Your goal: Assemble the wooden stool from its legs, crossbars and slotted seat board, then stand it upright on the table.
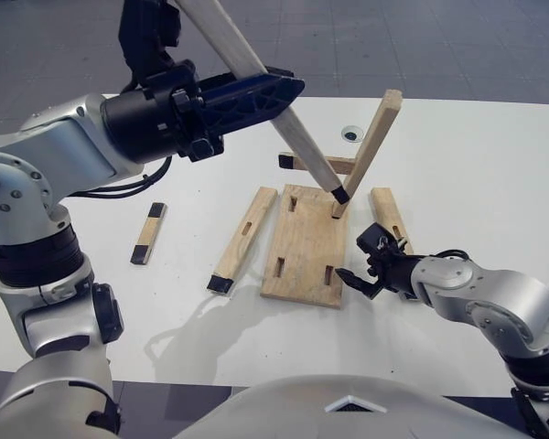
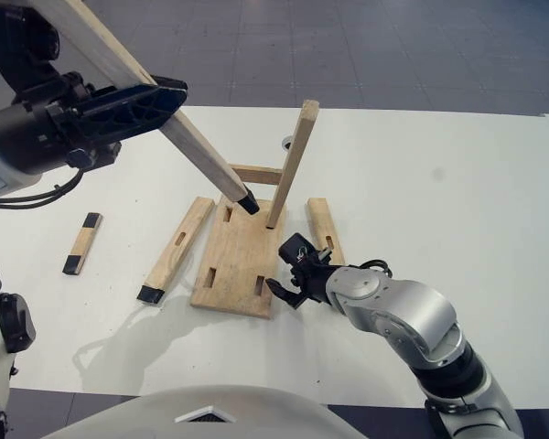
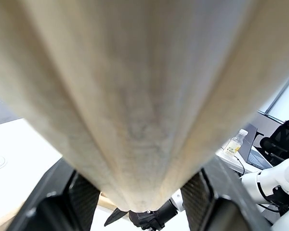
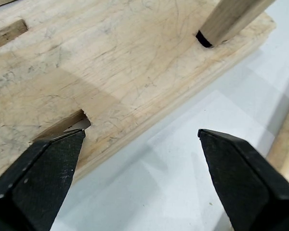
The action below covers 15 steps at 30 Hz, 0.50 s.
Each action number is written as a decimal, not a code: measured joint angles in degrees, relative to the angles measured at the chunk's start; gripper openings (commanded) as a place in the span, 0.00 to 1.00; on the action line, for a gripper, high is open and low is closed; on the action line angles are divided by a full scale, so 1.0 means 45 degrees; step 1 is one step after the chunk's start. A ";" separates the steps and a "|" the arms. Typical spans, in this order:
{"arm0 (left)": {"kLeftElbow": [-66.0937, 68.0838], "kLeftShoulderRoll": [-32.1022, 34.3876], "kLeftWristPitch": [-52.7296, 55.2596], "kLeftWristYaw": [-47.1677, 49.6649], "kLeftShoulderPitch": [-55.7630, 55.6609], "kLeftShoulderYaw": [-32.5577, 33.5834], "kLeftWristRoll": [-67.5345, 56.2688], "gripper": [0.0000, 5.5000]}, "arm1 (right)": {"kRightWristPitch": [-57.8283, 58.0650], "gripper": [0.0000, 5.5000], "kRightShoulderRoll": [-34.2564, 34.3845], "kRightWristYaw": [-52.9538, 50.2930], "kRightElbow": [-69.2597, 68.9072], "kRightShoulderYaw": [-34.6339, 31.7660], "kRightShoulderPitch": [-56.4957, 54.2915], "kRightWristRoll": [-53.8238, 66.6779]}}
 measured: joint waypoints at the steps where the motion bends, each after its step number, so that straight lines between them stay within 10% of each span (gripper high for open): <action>1: 0.0011 0.0000 -0.0003 -0.0003 -0.0002 -0.0045 0.0116 0.38 | -0.0071 0.79 0.0027 0.0119 0.0029 0.0047 -0.0002 -0.0148; 15: 0.0028 -0.0103 -0.0208 -0.0165 -0.0131 -0.0250 0.0661 0.38 | -0.1483 0.79 -0.1241 0.2928 0.0453 0.1457 -0.0555 -0.2167</action>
